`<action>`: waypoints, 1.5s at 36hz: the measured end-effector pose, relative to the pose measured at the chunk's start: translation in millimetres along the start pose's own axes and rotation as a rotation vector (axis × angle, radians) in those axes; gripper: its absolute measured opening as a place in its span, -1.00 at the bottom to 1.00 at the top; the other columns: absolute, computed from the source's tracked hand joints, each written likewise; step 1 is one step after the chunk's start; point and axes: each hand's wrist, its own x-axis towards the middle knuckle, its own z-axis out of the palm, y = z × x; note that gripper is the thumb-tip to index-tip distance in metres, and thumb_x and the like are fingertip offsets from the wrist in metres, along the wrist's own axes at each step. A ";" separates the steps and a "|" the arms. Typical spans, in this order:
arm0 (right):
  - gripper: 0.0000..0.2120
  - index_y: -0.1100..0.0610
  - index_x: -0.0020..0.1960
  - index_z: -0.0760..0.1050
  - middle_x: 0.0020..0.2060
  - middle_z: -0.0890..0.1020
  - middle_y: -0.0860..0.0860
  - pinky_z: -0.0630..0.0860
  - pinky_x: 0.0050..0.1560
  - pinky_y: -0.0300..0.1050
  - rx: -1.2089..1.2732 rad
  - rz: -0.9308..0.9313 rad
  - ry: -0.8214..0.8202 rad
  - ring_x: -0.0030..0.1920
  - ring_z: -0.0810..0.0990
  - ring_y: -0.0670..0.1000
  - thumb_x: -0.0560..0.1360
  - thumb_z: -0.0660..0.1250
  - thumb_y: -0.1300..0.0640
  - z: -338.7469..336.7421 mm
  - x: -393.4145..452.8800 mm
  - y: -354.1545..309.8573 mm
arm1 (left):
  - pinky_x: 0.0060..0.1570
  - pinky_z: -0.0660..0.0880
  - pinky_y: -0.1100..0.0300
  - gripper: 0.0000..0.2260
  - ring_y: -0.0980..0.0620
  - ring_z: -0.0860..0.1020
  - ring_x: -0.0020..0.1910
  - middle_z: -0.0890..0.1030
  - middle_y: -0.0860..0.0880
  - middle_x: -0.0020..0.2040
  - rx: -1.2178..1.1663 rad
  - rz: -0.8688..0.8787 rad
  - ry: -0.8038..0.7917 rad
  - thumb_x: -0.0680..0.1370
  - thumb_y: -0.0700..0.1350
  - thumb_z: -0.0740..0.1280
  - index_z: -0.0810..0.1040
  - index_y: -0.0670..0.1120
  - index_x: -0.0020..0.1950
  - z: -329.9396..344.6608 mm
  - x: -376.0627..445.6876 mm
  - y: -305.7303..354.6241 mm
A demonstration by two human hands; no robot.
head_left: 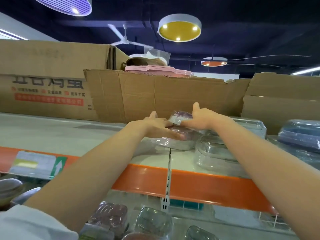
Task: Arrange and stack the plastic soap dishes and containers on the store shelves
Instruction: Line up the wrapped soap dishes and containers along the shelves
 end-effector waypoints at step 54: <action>-0.12 0.19 0.37 0.12 0.28 0.28 0.15 0.24 0.28 0.05 0.057 -0.052 0.567 0.29 0.26 0.14 0.30 0.51 -0.17 -44.8 -50.1 -5.1 | 0.18 0.25 0.00 -0.13 -0.11 0.23 0.23 0.26 -0.11 0.24 0.310 -0.009 0.757 0.24 0.47 0.35 0.28 -0.14 0.26 -18.7 -19.0 25.7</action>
